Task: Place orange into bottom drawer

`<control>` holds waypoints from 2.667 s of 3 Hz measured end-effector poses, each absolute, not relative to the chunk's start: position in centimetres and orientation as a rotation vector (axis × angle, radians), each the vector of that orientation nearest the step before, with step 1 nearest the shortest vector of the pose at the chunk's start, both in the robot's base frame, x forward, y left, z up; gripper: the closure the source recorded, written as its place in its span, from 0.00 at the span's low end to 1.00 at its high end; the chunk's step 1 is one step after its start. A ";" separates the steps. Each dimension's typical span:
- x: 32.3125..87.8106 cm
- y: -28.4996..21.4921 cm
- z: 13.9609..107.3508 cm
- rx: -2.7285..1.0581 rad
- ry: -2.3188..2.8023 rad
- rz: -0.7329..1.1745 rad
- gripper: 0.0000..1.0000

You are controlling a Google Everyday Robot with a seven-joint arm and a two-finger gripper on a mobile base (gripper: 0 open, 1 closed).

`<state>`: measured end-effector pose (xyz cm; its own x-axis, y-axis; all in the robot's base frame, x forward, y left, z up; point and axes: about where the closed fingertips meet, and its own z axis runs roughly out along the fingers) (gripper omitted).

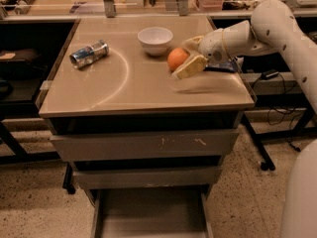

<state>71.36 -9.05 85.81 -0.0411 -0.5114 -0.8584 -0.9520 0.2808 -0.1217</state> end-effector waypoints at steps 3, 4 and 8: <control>71.4 -9.0 85.8 -1.353 1.683 0.639 0.90; 71.4 -9.0 85.8 -1.353 1.683 0.639 1.00; 62.1 -11.8 91.0 -1.309 1.508 0.606 1.00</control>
Offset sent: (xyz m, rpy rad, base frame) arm 0.0000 0.0000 0.0000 0.0000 0.0000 0.0000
